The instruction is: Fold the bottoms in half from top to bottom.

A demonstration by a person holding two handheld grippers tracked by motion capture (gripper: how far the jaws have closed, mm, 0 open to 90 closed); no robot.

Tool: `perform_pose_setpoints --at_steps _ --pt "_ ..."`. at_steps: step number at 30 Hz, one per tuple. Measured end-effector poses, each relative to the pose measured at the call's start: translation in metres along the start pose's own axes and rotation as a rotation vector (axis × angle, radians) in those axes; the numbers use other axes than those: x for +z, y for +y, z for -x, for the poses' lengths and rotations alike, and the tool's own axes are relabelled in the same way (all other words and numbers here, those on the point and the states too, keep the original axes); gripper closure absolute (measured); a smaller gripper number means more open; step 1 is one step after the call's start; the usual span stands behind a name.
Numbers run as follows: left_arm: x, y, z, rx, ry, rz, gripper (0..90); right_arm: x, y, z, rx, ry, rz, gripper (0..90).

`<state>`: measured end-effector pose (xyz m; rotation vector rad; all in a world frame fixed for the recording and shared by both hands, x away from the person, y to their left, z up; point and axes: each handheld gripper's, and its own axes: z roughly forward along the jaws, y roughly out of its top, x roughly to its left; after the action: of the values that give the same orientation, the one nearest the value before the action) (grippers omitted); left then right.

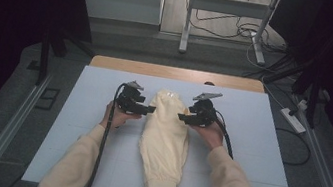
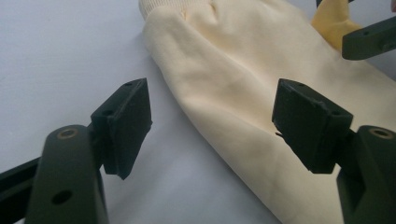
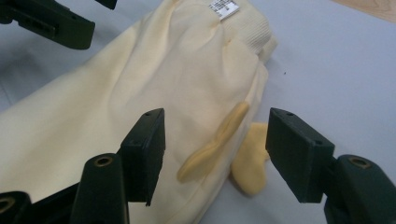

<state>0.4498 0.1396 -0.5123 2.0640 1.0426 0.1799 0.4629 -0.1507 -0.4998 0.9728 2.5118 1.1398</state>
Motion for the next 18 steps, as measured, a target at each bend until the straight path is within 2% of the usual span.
perform_pose_setpoints --at_steps 3,6,18 --pt "0.005 0.003 -0.001 -0.002 -0.002 -0.007 27.6 0.003 0.004 0.003 0.002 -0.006 -0.004 37.8" --pt "0.009 0.005 -0.003 -0.009 0.000 -0.016 27.5 0.005 0.006 0.008 0.025 -0.005 0.005 37.8" --pt "0.018 0.008 -0.010 -0.034 0.009 -0.034 27.6 0.020 0.013 0.017 0.023 -0.018 -0.029 37.8"
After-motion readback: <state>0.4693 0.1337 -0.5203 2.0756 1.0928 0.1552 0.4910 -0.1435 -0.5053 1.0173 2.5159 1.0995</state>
